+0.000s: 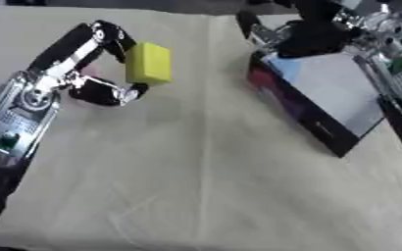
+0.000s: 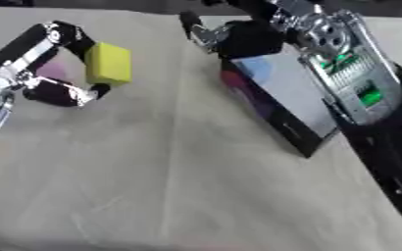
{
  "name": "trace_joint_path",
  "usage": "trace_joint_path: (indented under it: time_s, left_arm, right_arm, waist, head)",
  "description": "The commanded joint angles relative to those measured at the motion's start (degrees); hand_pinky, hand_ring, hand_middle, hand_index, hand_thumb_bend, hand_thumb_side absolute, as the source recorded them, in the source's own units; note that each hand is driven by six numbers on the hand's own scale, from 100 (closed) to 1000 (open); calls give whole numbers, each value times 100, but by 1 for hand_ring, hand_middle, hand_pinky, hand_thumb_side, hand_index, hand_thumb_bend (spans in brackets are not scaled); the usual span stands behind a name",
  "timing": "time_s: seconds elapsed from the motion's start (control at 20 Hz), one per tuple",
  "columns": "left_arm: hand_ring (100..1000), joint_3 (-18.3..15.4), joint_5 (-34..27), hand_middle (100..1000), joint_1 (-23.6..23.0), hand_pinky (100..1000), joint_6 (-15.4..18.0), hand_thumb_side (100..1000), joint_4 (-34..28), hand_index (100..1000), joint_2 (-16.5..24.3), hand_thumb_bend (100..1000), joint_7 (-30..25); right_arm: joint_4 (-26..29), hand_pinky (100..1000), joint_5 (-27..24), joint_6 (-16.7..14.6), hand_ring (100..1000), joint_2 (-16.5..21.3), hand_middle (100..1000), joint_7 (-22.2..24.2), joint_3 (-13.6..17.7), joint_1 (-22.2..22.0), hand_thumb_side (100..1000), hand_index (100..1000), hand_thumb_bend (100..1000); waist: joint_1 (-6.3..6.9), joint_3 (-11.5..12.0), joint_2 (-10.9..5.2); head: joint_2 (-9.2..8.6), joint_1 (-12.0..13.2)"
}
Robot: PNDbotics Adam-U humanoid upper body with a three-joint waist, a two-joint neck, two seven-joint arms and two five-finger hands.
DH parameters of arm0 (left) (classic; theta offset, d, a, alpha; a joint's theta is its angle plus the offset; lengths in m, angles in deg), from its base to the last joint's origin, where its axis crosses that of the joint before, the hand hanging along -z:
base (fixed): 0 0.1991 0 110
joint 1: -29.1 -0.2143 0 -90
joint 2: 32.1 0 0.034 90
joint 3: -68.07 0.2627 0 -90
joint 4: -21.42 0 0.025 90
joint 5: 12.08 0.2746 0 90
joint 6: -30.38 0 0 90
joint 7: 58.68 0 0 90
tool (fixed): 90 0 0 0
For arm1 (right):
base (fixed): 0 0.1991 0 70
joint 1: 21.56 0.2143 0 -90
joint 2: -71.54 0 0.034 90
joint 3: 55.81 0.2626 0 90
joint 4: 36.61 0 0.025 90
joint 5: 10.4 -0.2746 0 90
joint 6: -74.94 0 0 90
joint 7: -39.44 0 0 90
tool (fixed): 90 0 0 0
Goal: Pick up the objects with one hand, pass them to the other hand, and then place them into the box on the other side of the table.
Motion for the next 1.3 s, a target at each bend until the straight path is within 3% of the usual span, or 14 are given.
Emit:
trace_joint_path:
  time_s: [0.05, 0.6, 0.8, 1.0, 1.2, 1.3]
  left_arm:
    - [545, -11, 20, 541, 141, 704, 12, 100, -28, 484, -29, 152, 53]
    - [535, 47, -93, 536, 300, 702, 25, 100, -66, 482, -415, 125, 64]
    - [532, 92, -184, 535, 315, 702, 83, 100, -131, 481, -523, 116, 67]
    - [528, 124, -302, 534, 321, 701, 107, 100, -188, 481, -575, 104, 34]
    - [528, 139, -403, 533, 327, 701, 81, 100, -206, 481, -605, 104, 0]
    - [528, 138, -404, 533, 331, 699, 62, 100, -209, 481, -612, 104, -11]
  right_arm:
    - [62, 920, 143, -63, 912, 8, 976, 182, -12, 135, 309, 949, 100]
    - [-167, 918, 328, -46, 911, -228, 983, 413, -144, 208, 400, 954, 100]
    - [-290, 917, 437, 1, 911, -303, 985, 467, -189, 229, 389, 956, 100]
    - [-313, 918, 558, -21, 918, -351, 996, 481, -206, 248, 321, 974, 100]
    - [-247, 919, 674, -153, 919, -356, 995, 578, -217, 248, 111, 981, 100]
    - [-237, 921, 706, -221, 920, -354, 995, 663, -216, 244, 100, 980, 100]
  waist:
    - [-47, 12, -246]
    - [-48, 54, -220]
    - [-52, 61, -214]
    - [-51, 71, -206]
    - [-58, 75, -197]
    - [-61, 77, -195]
  head:
    - [-16, -16]
    - [-32, -54]
    - [-37, -75]
    - [-45, -90]
    - [-55, -89]
    - [-58, -87]
